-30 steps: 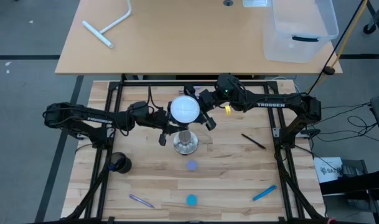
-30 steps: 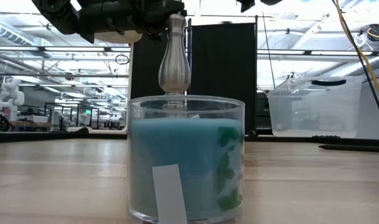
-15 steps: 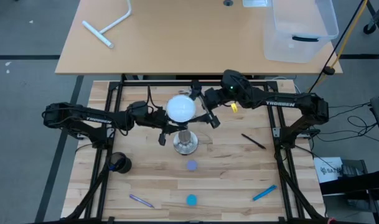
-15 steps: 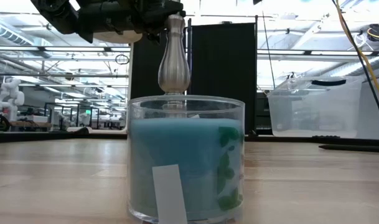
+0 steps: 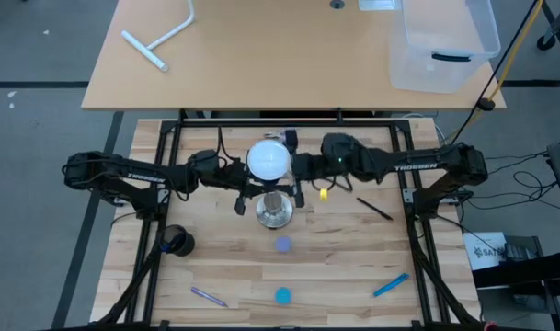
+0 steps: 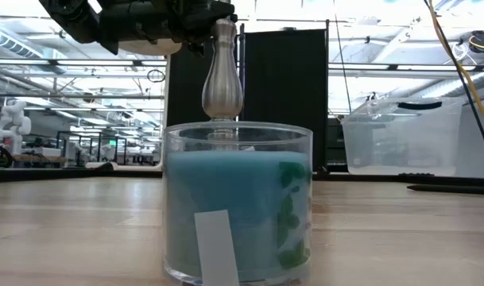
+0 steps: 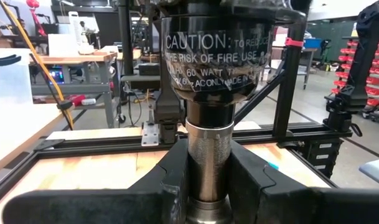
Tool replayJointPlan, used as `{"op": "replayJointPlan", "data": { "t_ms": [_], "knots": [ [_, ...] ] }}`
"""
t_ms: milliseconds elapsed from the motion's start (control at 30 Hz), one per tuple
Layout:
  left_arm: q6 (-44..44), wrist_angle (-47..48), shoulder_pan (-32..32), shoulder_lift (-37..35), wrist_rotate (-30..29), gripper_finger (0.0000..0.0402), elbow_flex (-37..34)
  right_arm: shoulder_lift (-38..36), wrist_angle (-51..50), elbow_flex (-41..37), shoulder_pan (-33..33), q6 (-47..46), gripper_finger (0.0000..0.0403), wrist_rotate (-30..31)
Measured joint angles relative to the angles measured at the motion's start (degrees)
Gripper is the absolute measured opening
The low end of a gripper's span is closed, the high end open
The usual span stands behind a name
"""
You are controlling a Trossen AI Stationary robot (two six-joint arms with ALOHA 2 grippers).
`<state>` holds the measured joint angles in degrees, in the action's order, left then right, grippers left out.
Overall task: Screw lightbulb
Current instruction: Remove the lightbulb from the silver lamp socket
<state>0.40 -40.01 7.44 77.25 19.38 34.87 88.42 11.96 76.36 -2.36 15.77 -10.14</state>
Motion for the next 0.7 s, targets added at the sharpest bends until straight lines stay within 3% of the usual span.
{"op": "replayJointPlan", "data": {
  "t_ms": [267, 533, 700],
  "knots": [
    [0.0, 0.0, 0.0, 0.0, -0.2, 0.0075, 0.0, 1.4, 2.5, 0.0, 6.9, 3.4, 0.0283, 24.0],
    [-0.1, 0.1, 0.0, 0.0, -0.4, 0.0075, 0.0, 5.9, 10.8, 0.0, 11.1, 12.0, 0.0283, 37.6],
    [-0.1, 0.0, 0.0, 0.0, -0.6, 0.0075, 0.0, 6.1, 11.8, -0.4, 11.9, 13.7, 0.0283, 39.2]
  ]
}}
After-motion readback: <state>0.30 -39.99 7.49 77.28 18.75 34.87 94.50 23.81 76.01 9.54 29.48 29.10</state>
